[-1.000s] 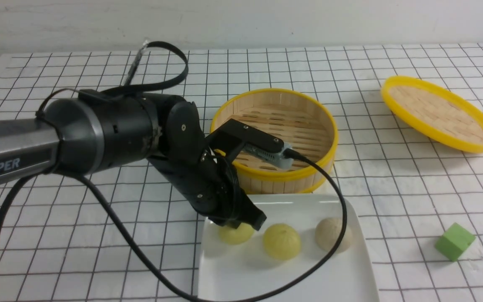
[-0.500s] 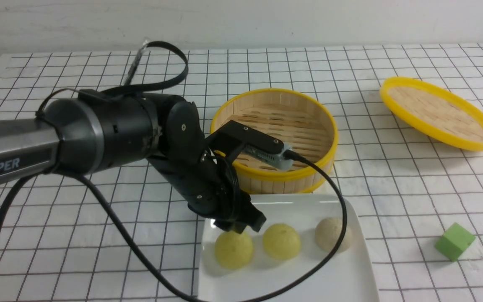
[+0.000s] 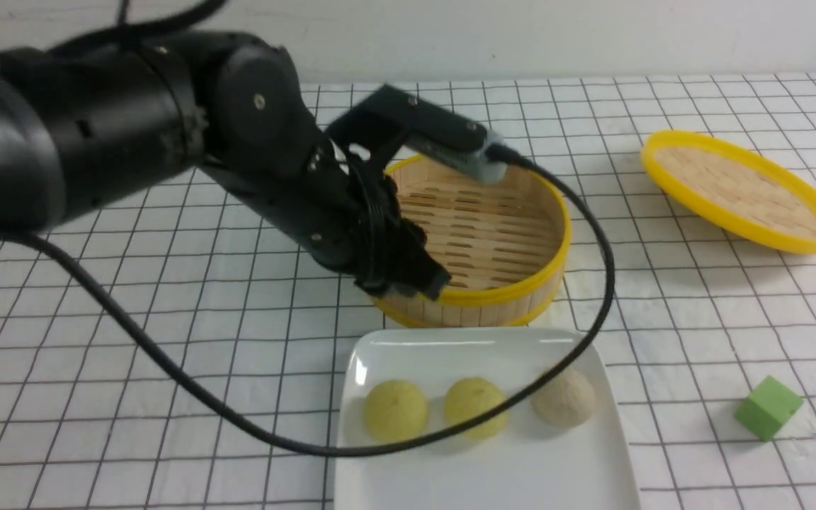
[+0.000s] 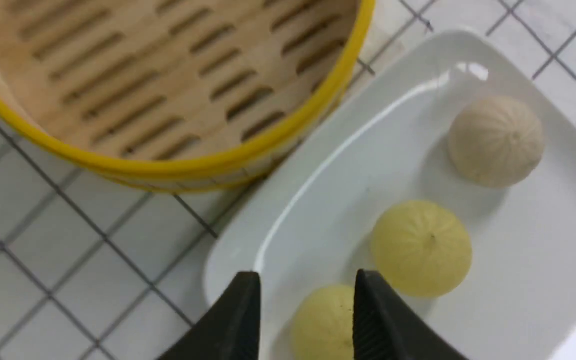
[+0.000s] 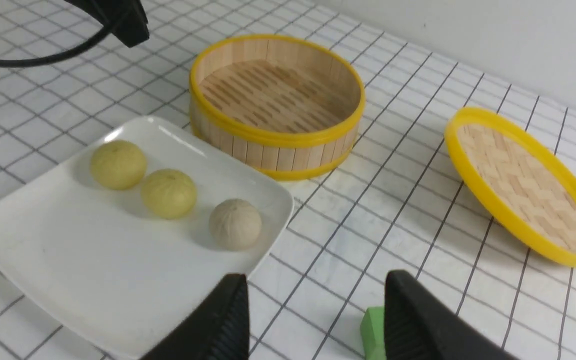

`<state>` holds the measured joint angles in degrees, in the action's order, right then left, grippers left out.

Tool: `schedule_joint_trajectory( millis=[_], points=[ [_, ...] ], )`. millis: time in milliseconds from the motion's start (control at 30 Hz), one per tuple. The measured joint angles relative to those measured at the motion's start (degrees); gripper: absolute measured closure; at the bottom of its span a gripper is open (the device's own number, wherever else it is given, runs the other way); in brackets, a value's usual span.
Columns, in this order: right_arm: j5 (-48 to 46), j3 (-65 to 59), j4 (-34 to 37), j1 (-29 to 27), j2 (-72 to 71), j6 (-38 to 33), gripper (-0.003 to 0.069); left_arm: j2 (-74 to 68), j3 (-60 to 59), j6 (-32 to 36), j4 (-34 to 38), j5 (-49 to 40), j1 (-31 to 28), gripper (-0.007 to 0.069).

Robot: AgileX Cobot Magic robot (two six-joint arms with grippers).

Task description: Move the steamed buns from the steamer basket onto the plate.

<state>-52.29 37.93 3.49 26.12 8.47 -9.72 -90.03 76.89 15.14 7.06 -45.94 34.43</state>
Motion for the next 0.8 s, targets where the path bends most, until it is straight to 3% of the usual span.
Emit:
schedule_joint_trajectory(
  millis=[133, 300, 467, 633, 800],
  points=[
    [3.9, 0.0, 0.0, 0.0, 0.0, 0.0, 0.0281, 4.8, 1.5, -4.1, -7.4, -1.7, 0.0, 0.0338],
    [9.0, 0.0, -0.1, 0.0, 0.0, 0.0, 0.0281, 13.9, 1.6, -17.4, -22.9, -5.4, 0.0, 0.0338],
    [12.5, 0.0, -0.1, 0.0, 0.0, 0.0, 0.0281, 23.8, 1.6, -27.4, -33.6, -10.6, 0.0, 0.0338],
    [14.0, 0.0, -0.1, 0.0, 0.0, 0.0, 0.0281, 31.9, 1.6, -26.9, -35.8, -14.3, 0.0, 0.0338],
    [14.3, 0.0, -0.1, 0.0, 0.0, 0.0, 0.0281, 42.1, 1.6, -20.4, -35.3, -18.5, 0.0, 0.0338]
  ],
)
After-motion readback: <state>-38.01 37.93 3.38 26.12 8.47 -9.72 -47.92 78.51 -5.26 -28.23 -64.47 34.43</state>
